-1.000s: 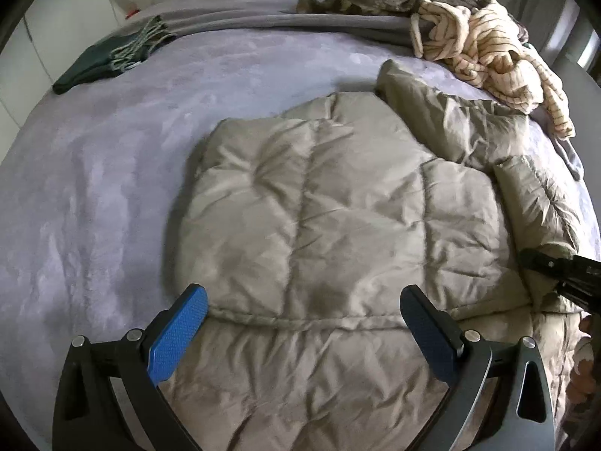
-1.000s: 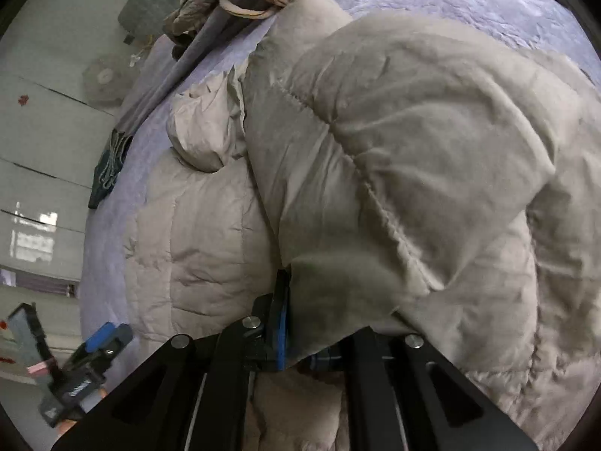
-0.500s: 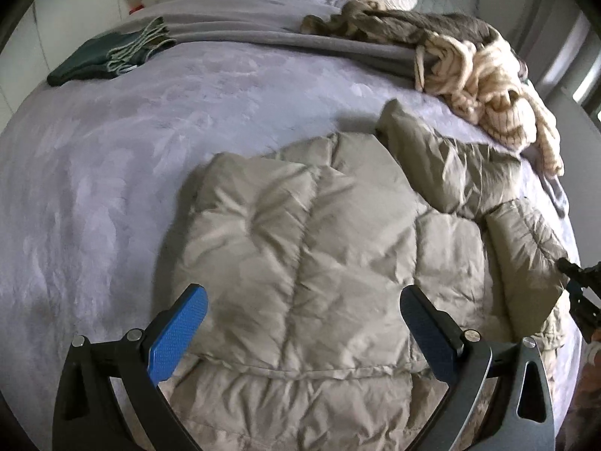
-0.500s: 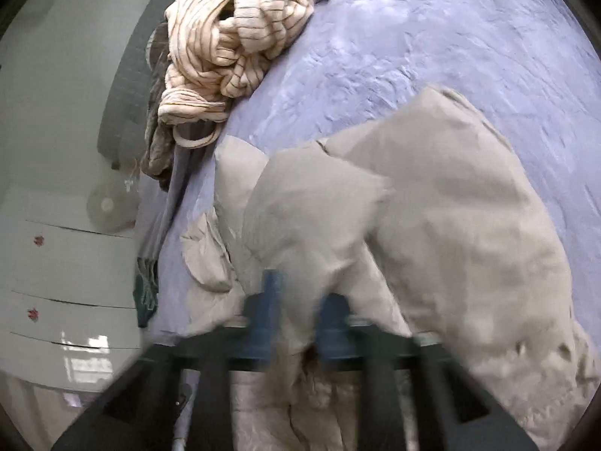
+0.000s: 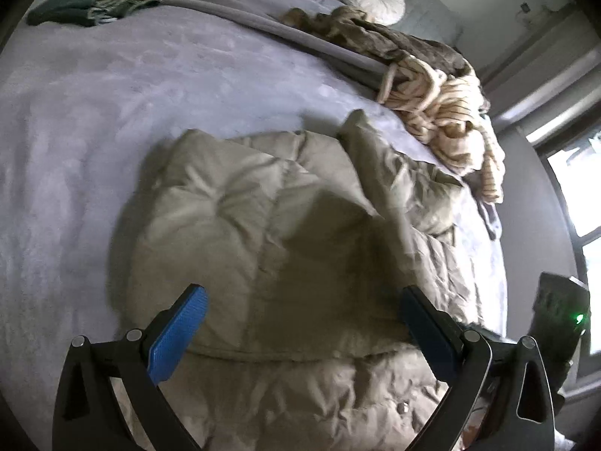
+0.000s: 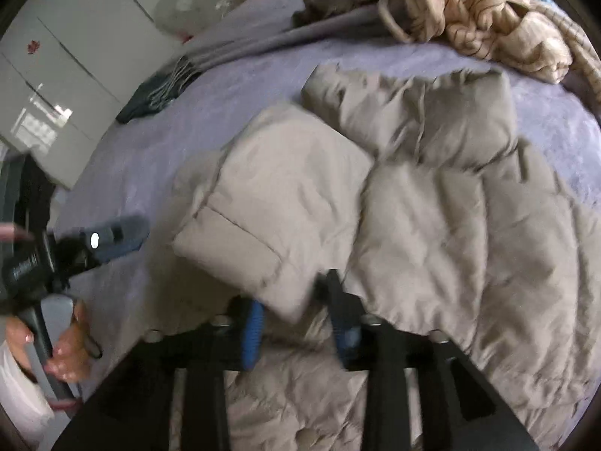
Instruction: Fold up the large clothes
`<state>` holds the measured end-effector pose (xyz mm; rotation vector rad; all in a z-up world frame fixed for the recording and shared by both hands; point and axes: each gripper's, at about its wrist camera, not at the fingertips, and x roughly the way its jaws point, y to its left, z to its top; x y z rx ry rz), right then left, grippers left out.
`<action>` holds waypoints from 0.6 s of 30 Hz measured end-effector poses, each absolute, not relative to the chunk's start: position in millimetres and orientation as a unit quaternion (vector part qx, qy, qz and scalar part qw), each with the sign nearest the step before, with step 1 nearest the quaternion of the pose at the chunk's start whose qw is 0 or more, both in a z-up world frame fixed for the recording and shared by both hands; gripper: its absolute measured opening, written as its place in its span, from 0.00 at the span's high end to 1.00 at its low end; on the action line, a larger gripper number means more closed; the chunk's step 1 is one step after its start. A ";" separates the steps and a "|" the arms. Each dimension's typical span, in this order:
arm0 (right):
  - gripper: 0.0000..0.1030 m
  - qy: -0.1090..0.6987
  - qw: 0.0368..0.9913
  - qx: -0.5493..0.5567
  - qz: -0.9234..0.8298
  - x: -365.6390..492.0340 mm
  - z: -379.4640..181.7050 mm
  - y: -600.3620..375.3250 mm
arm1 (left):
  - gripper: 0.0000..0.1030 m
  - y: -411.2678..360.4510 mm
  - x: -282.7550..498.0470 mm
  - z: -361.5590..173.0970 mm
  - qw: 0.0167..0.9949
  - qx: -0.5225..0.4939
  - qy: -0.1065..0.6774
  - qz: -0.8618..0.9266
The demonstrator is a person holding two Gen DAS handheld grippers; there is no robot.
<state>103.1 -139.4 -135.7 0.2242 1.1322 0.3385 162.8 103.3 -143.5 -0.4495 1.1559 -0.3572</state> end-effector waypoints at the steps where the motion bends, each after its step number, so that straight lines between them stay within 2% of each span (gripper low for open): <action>1: 0.55 0.536 0.821 0.112 0.161 97.9 -137.0 -142.5 | 0.00 100.6 163.2 -143.5 0.797 -0.211 0.539 -0.173; 4: 0.48 0.541 0.817 0.132 0.147 81.1 -137.2 -165.0 | 0.00 87.0 166.4 -145.6 0.785 -0.218 0.544 -0.202; 13: 0.47 0.556 0.767 0.320 0.020 16.8 -164.4 -312.1 | 0.00 29.3 192.4 -169.2 0.754 -0.213 0.569 -0.249; 15: 0.47 0.530 0.754 0.387 -0.022 1.9 -171.8 -351.0 | 0.12 13.6 196.9 -170.7 0.752 -0.206 0.572 -0.254; 18: 0.47 0.482 0.738 0.468 -0.063 -10.7 -181.0 -392.3 | 0.47 -1.4 200.1 -173.2 0.749 -0.189 0.582 -0.254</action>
